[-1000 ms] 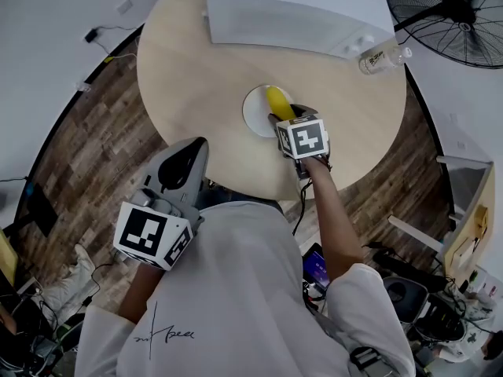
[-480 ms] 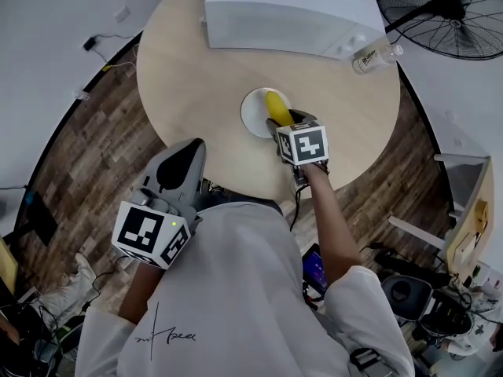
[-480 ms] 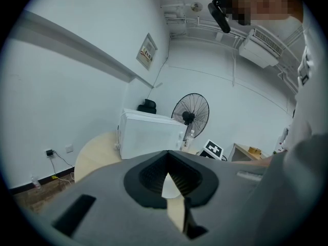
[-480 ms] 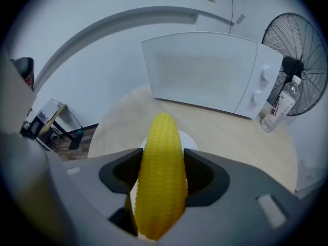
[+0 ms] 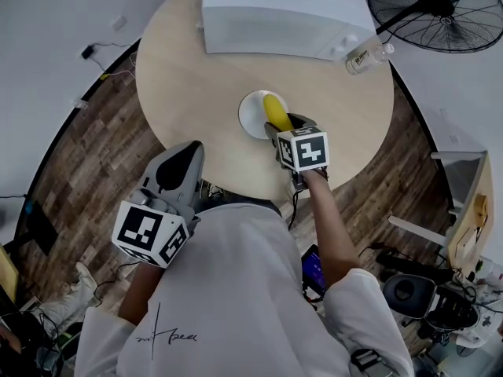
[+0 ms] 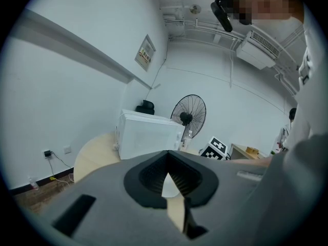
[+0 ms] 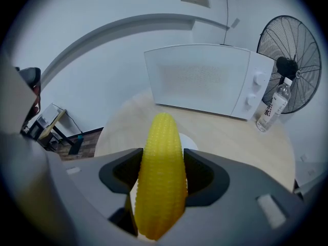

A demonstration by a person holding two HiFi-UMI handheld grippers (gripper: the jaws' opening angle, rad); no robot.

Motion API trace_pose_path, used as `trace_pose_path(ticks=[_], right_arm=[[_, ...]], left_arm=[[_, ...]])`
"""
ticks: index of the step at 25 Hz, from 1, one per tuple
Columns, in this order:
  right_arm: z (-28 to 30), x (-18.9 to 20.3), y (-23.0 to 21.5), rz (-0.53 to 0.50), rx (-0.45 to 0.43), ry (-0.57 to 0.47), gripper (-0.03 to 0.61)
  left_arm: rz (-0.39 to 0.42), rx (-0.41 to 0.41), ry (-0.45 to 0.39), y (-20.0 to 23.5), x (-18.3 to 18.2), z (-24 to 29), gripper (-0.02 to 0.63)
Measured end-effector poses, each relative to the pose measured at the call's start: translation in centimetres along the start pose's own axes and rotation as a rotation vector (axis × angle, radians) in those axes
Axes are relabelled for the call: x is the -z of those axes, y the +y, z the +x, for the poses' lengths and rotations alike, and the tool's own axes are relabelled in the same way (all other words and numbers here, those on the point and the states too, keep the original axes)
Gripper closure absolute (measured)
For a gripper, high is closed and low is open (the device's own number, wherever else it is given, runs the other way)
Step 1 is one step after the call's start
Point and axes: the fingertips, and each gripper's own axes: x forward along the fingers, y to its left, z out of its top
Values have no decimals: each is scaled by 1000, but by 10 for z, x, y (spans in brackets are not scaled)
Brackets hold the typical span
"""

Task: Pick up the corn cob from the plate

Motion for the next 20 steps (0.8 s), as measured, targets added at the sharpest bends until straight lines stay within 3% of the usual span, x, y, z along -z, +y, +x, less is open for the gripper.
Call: trace_pose_path(ticks=[20], right_arm=[[-40,-4,14,38,8,-115,316]], left_arm=[[11,31,0,-6,5,-11,621]])
